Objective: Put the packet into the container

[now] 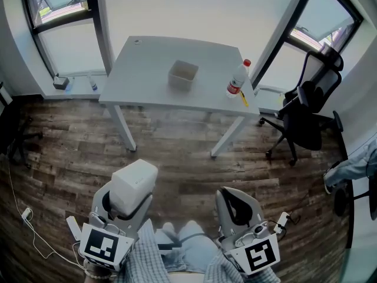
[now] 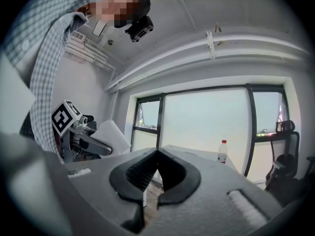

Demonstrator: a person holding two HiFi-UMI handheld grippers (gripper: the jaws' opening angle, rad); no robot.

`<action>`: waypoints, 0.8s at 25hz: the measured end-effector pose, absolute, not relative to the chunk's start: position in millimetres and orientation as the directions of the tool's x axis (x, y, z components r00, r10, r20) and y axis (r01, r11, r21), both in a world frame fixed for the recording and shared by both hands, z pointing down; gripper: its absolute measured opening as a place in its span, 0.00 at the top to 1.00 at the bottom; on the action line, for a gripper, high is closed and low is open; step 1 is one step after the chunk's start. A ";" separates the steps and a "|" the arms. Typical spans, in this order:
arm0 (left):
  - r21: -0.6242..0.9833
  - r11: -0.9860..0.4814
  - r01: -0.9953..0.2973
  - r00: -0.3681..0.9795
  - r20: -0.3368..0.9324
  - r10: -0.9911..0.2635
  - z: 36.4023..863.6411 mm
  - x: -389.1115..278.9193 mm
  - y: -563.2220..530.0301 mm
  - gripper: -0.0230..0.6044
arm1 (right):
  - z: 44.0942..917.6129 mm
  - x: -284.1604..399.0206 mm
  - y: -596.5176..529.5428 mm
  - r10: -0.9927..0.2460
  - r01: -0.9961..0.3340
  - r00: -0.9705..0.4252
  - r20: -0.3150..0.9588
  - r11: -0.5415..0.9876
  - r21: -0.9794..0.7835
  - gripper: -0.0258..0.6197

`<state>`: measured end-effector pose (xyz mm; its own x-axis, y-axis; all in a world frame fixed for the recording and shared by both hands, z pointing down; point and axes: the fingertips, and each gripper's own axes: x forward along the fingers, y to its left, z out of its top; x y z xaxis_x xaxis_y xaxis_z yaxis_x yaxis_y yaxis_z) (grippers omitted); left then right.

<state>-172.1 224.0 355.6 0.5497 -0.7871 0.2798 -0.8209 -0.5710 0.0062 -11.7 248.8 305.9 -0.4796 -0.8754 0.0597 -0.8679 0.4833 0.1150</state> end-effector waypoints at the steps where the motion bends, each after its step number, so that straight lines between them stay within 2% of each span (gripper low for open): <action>1: 0.004 -0.574 -0.819 0.551 0.282 -0.785 356.1 -173.7 225.3 0.52 | 306.4 -10.9 249.1 -0.880 -0.871 -0.471 0.063 0.475 0.123 0.96; 6: -0.002 -0.577 -0.817 0.553 0.284 -0.783 357.2 -180.4 229.4 0.52 | 306.4 -15.7 252.7 -0.890 -0.881 -0.451 0.065 0.456 0.124 0.96; 12: -0.011 -0.579 -0.815 0.554 0.276 -0.785 355.1 -181.0 226.5 0.52 | 308.6 -7.6 250.9 -0.928 -0.906 -0.364 0.077 0.372 0.201 0.96; 20: -0.016 -0.570 -0.821 0.546 0.269 -0.793 353.5 -180.1 223.2 0.52 | 307.6 -6.3 246.8 -0.926 -0.904 -0.371 0.072 0.378 0.198 0.96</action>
